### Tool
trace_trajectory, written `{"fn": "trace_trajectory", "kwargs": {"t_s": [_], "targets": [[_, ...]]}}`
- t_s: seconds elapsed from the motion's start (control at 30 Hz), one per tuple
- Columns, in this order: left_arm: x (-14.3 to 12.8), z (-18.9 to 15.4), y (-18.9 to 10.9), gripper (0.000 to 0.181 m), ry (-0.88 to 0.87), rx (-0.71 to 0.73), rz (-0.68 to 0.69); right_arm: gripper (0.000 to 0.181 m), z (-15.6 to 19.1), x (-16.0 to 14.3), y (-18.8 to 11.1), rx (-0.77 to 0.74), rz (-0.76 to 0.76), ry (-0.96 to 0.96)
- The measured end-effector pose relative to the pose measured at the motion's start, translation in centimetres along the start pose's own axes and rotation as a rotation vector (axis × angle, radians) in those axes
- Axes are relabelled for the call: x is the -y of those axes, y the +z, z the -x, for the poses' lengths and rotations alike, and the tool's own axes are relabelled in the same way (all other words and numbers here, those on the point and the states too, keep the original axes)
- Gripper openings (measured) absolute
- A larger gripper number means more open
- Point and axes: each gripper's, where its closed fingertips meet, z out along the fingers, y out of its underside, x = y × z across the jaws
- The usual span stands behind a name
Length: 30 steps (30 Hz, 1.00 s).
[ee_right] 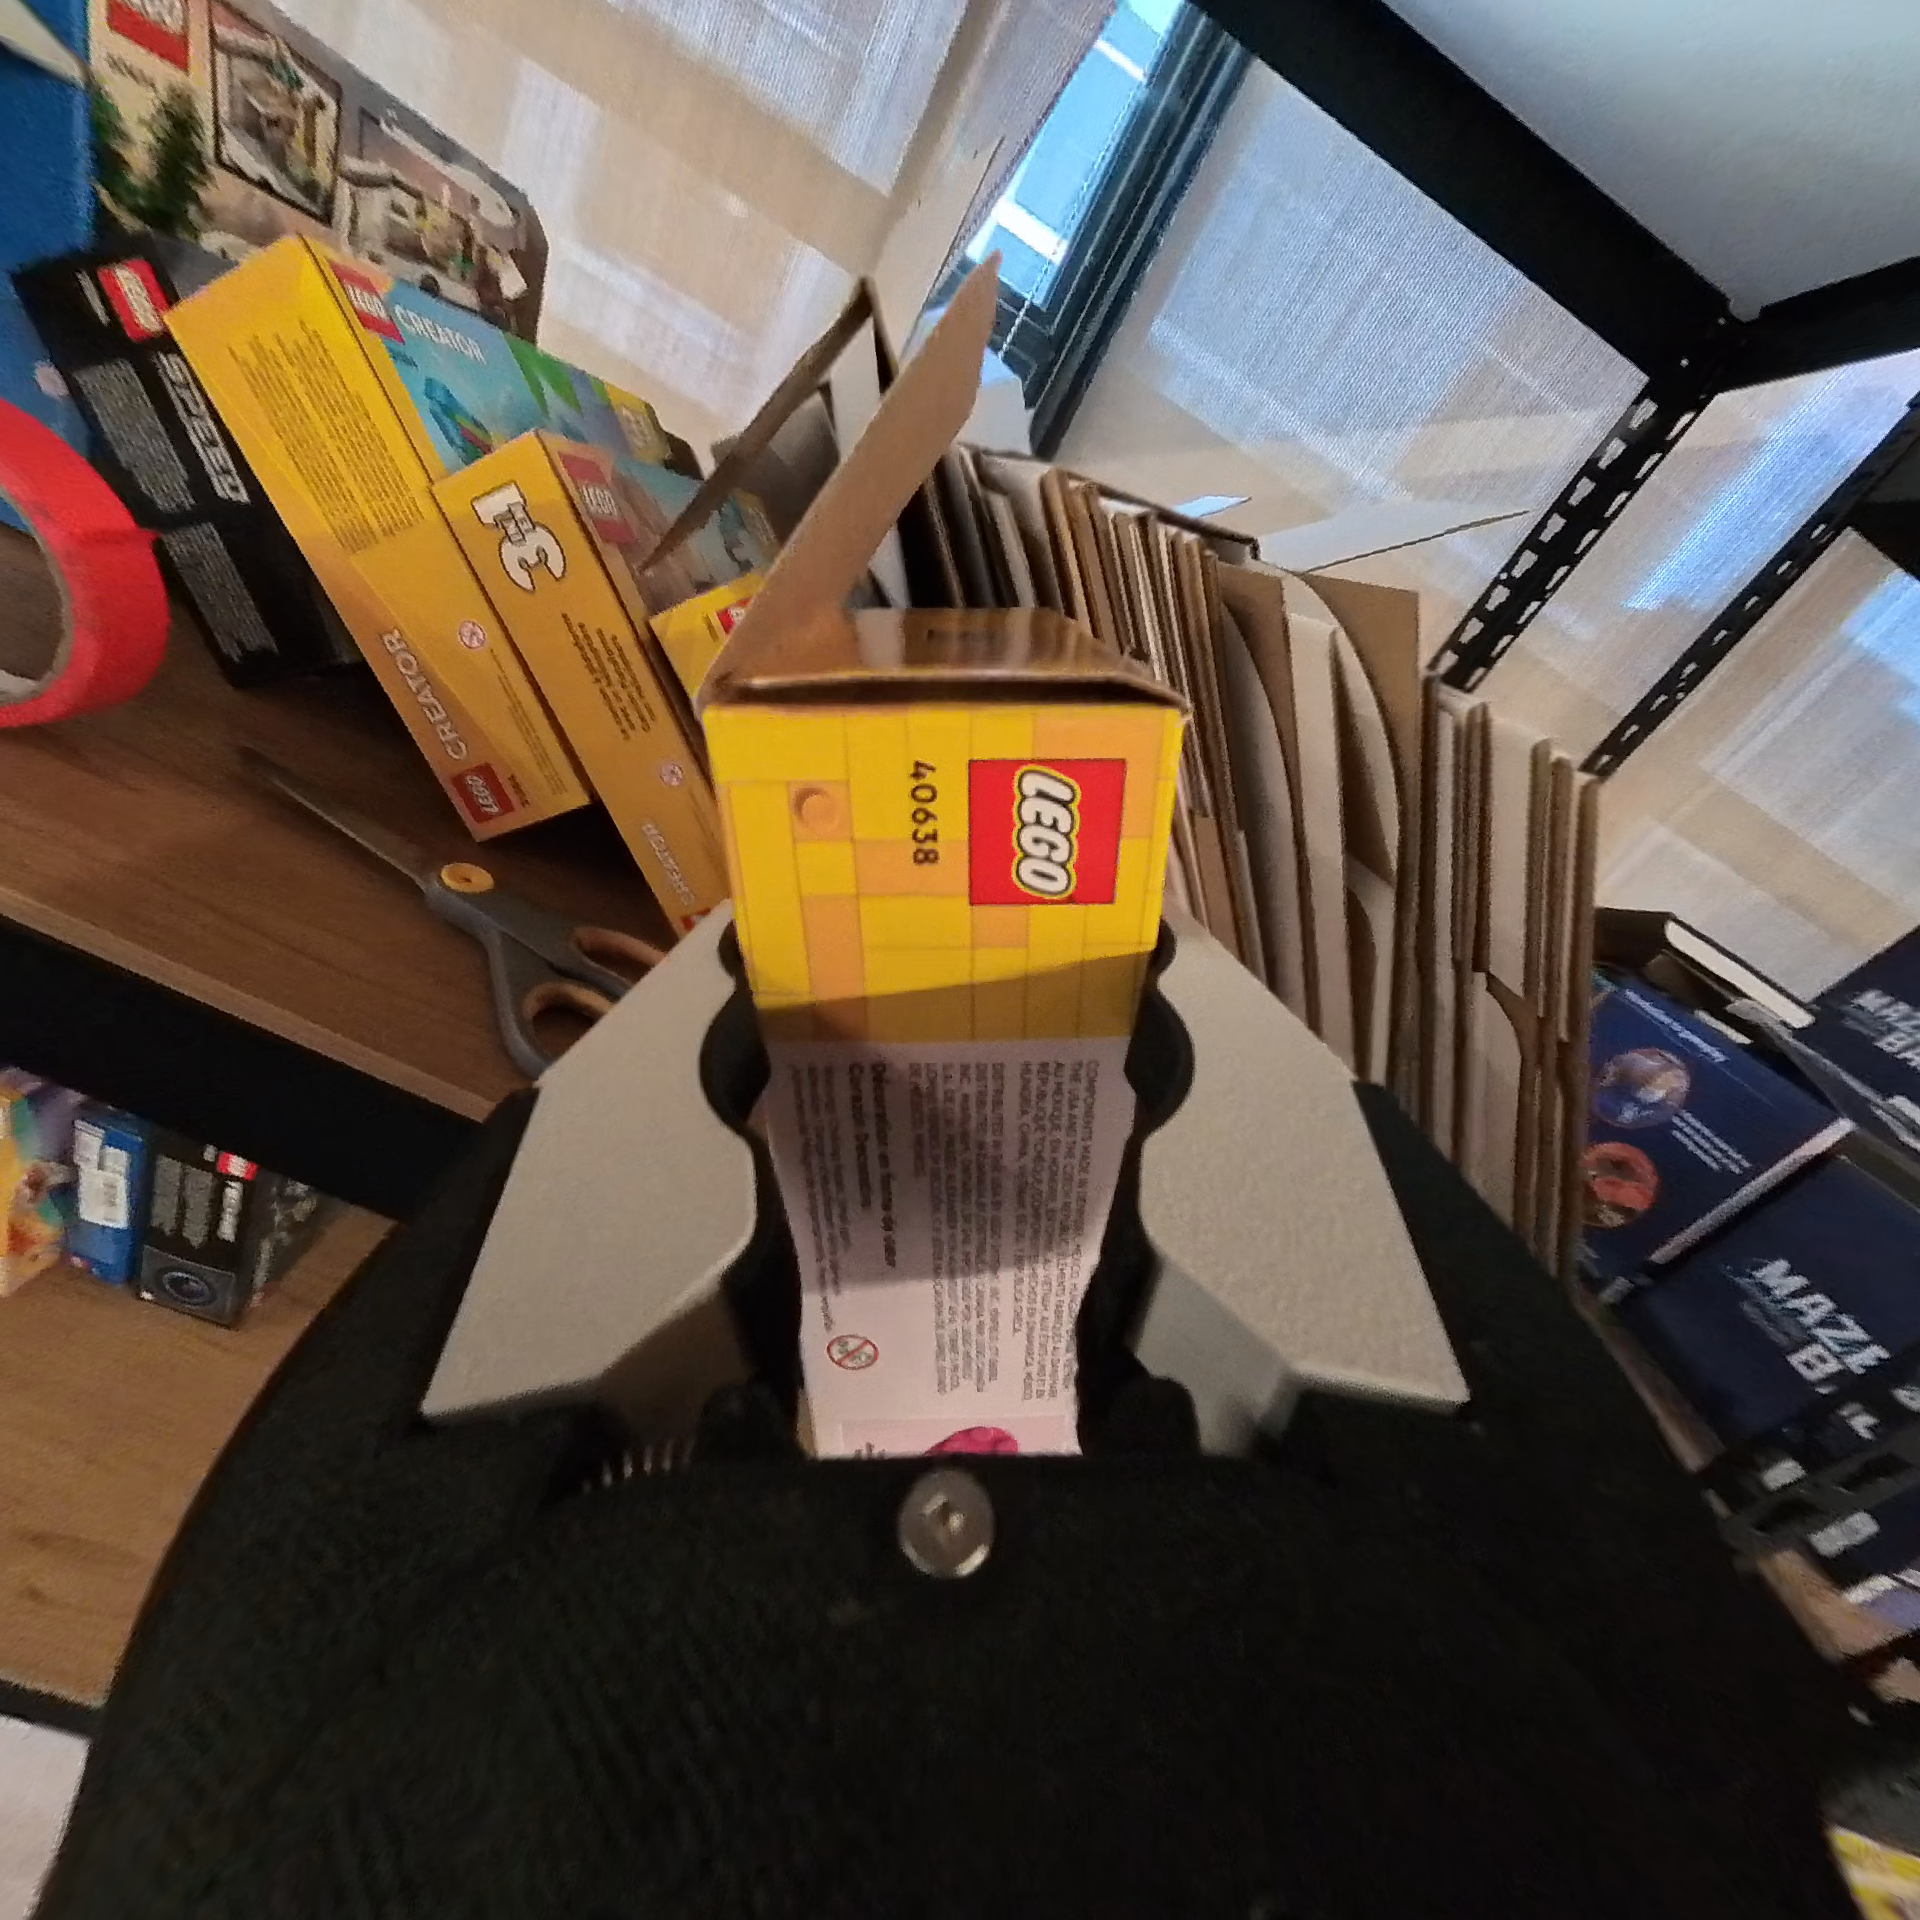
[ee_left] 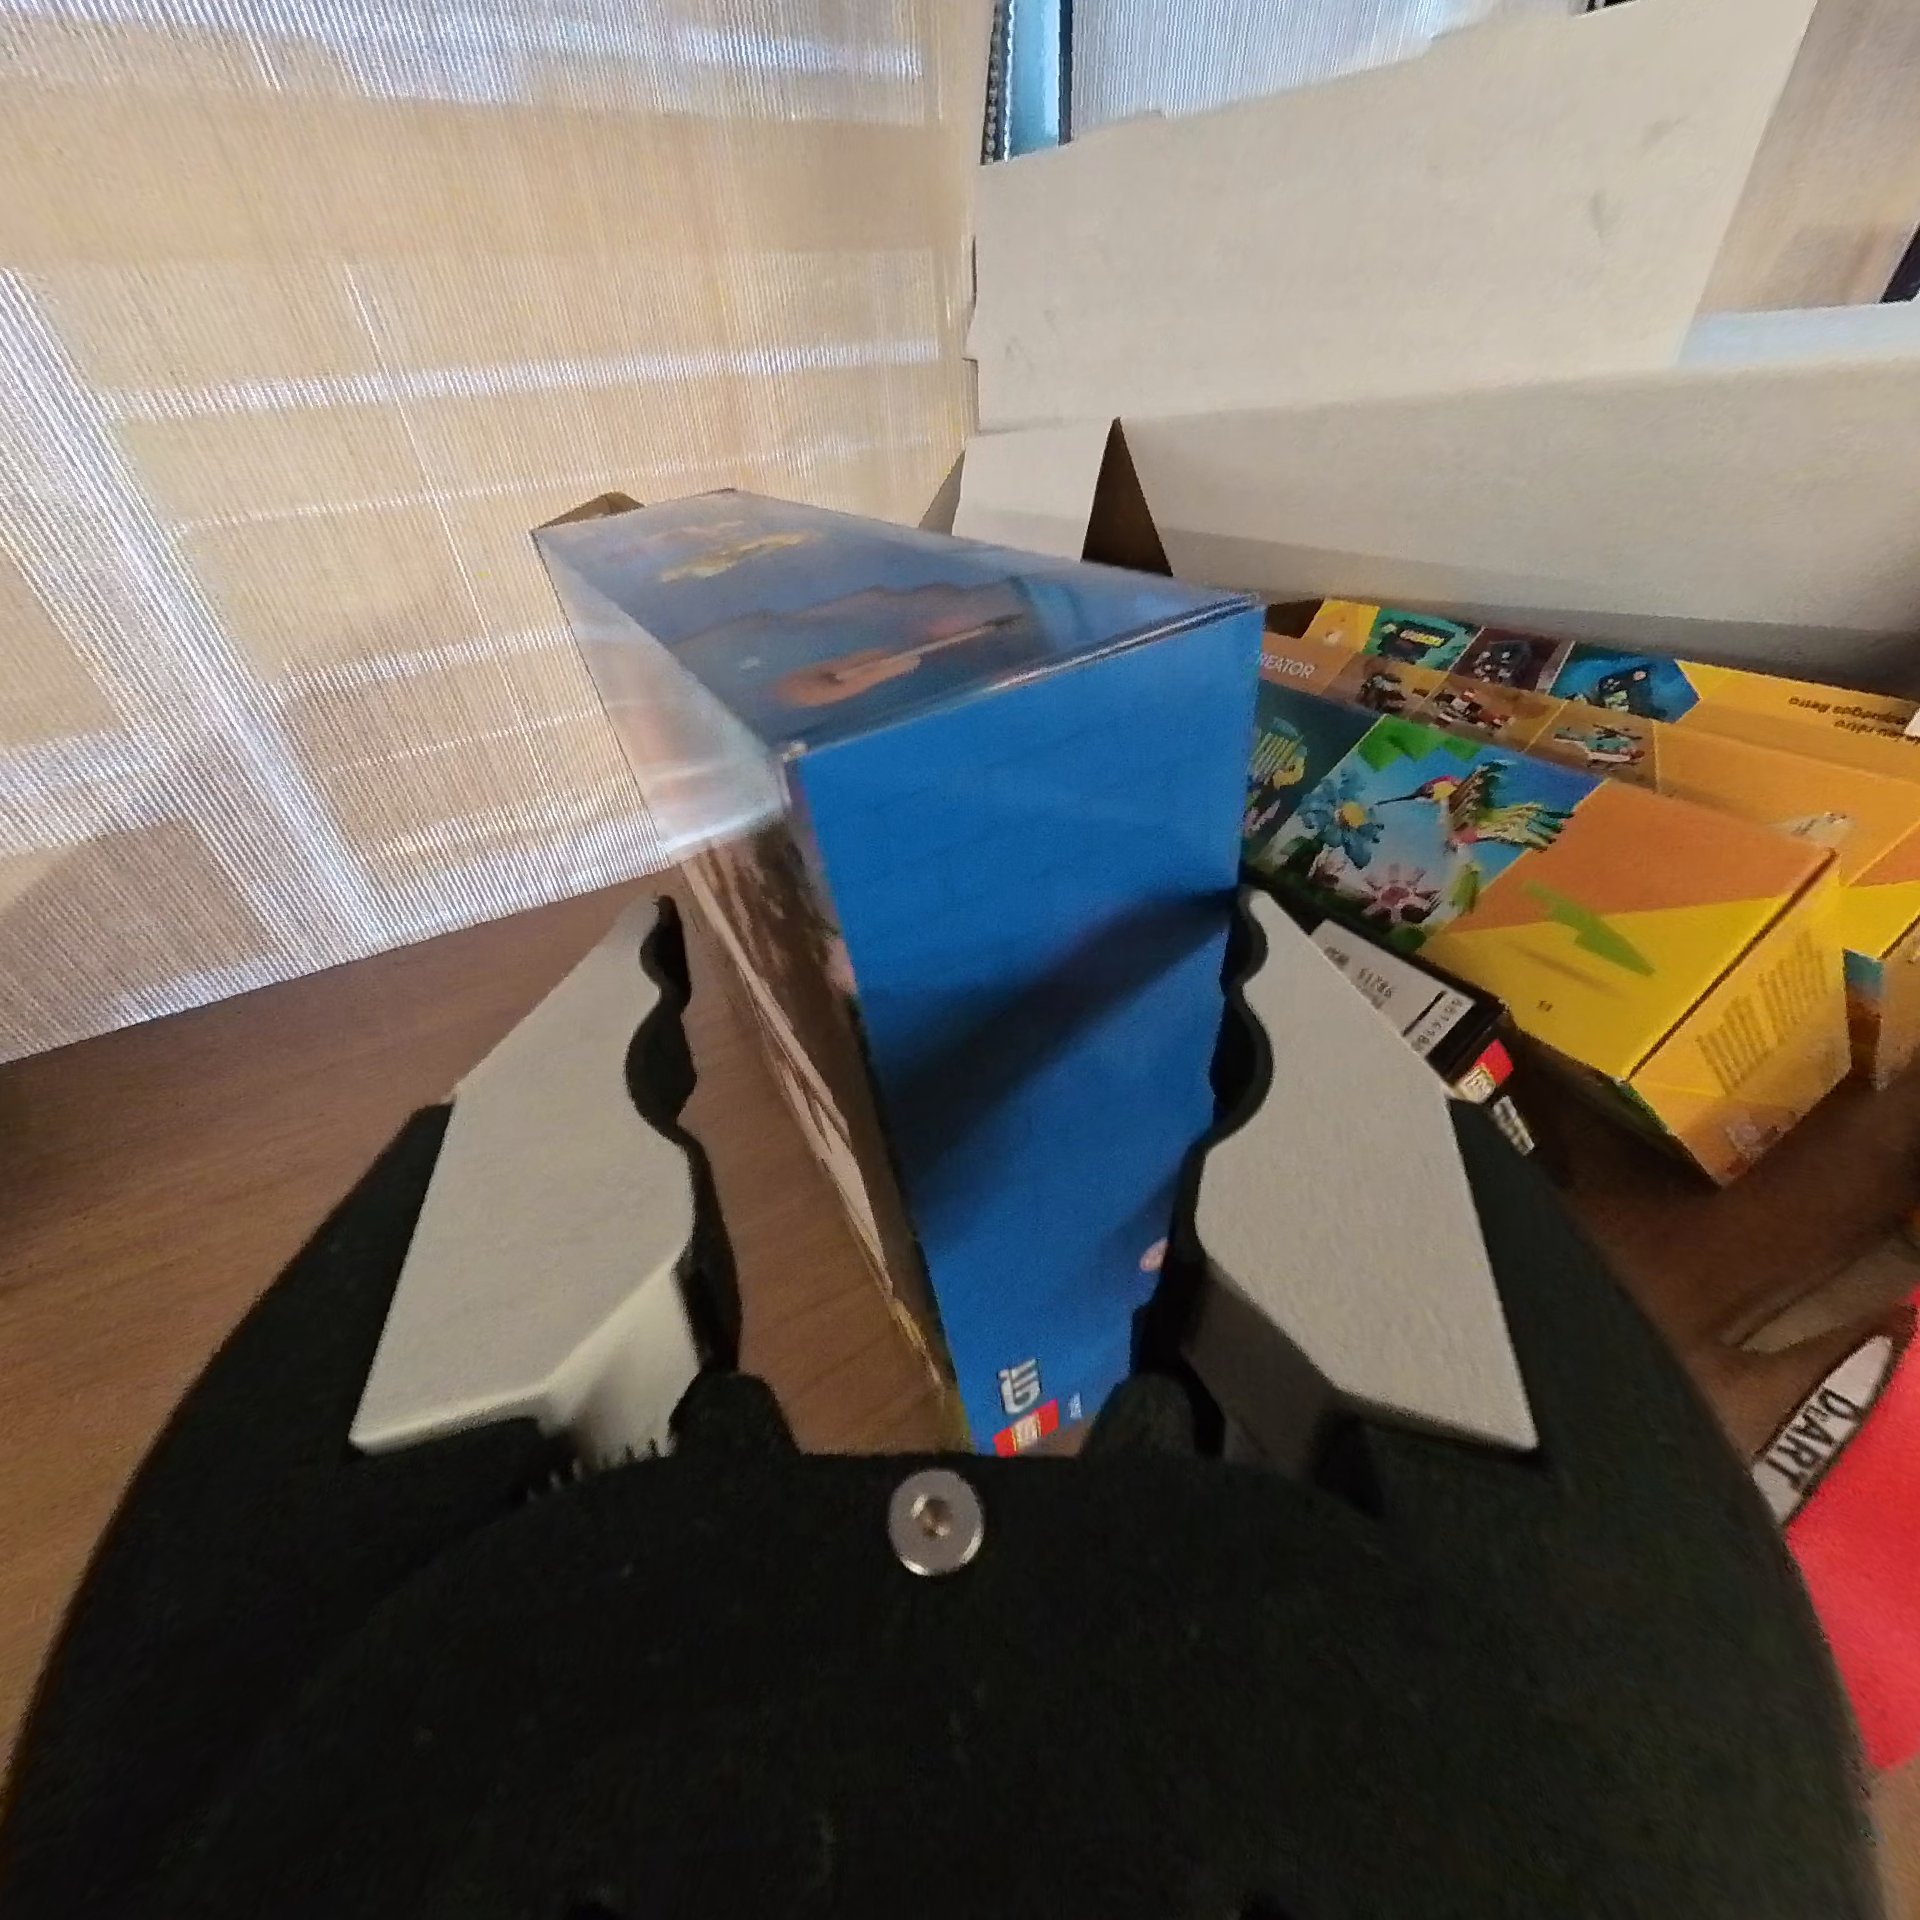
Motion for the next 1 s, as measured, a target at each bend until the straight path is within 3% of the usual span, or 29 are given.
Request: {"fn": "trace_trajectory", "kwargs": {"t_s": [0.27,0.5,0.67,0.83,0.9,1.0], "targets": [[-0.5,-1.0,-3.7,0.102,0.026,-0.04,-0.024,0.069,-0.8,0.4,-1.4,0.04,-0.066,0.18],[-1.3,-8.0,-8.4,0.095,0.009,-0.207,-0.075,0.068,-2.8,-0.5,-2.3,0.103,-0.111,0.498],[-1.3,-15.8,-9.5,0.09,0.057,-0.383,-0.081,0.068,-3.7,-1.1,-1.6,0.176,-0.107,0.576],[0.1,-28.8,-9.6,0.086,-0.022,-0.83,-0.014,0.068,-3.6,-1.3,-1.1,0.293,-0.08,0.559],[-0.3,-33.7,-8.4,0.091,0.027,-0.972,0.057,0.068,-3.5,-1.5,-1.0,0.364,-0.079,0.546],[-1.8,-39.0,-5.2,0.099,0.131,-1.059,0.123,0.068,-3.9,-2.0,-0.9,0.478,-0.087,0.576]]}}
